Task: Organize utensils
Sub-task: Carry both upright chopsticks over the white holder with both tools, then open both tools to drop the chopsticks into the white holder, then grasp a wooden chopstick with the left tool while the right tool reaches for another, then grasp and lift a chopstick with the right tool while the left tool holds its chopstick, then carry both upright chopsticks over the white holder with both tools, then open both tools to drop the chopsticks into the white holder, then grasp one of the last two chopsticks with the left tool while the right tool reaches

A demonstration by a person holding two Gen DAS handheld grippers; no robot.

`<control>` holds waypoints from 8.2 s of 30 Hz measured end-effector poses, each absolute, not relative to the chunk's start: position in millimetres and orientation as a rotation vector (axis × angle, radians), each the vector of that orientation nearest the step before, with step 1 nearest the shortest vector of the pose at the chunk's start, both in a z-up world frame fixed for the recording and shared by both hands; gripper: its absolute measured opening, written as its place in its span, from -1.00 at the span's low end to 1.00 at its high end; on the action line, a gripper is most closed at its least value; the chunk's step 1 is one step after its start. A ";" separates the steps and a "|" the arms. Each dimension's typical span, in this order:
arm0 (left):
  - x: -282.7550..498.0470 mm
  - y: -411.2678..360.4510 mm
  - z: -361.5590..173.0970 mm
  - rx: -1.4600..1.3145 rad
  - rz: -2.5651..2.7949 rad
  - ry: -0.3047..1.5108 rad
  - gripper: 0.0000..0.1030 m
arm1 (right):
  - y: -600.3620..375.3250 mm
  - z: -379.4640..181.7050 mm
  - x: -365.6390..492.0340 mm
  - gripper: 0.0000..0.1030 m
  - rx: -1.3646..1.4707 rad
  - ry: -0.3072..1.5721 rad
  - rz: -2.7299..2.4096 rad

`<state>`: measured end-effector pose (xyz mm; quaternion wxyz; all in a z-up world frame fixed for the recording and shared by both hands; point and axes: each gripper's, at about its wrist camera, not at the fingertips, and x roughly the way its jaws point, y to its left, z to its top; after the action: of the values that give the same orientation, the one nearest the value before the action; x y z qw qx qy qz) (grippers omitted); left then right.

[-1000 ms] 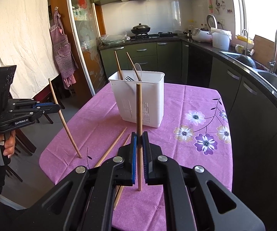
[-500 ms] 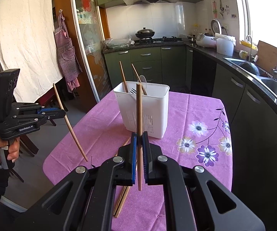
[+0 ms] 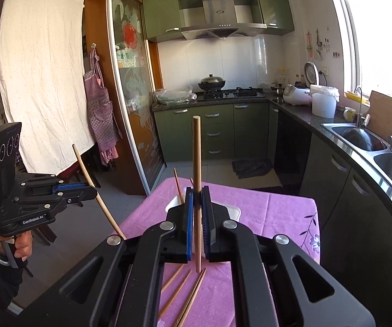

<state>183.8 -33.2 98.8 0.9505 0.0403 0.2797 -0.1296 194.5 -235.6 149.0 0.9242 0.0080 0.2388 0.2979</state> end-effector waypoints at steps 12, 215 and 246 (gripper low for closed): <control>283.1 -56.0 103.7 0.060 -0.198 0.489 -0.88 | -205.6 146.8 288.4 -0.87 0.011 0.489 0.524; 268.9 -44.7 96.2 0.053 -0.202 0.501 -0.88 | -211.7 130.1 287.5 -0.87 0.027 0.529 0.547; 219.8 -63.8 -44.7 0.049 -0.249 0.904 -0.56 | -242.3 -7.9 200.8 -0.53 -0.084 0.777 0.510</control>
<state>219.8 -63.8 -44.7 0.8918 0.0235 0.4358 -0.1198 200.8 -242.3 -7.9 0.8931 -0.0403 0.3746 0.2459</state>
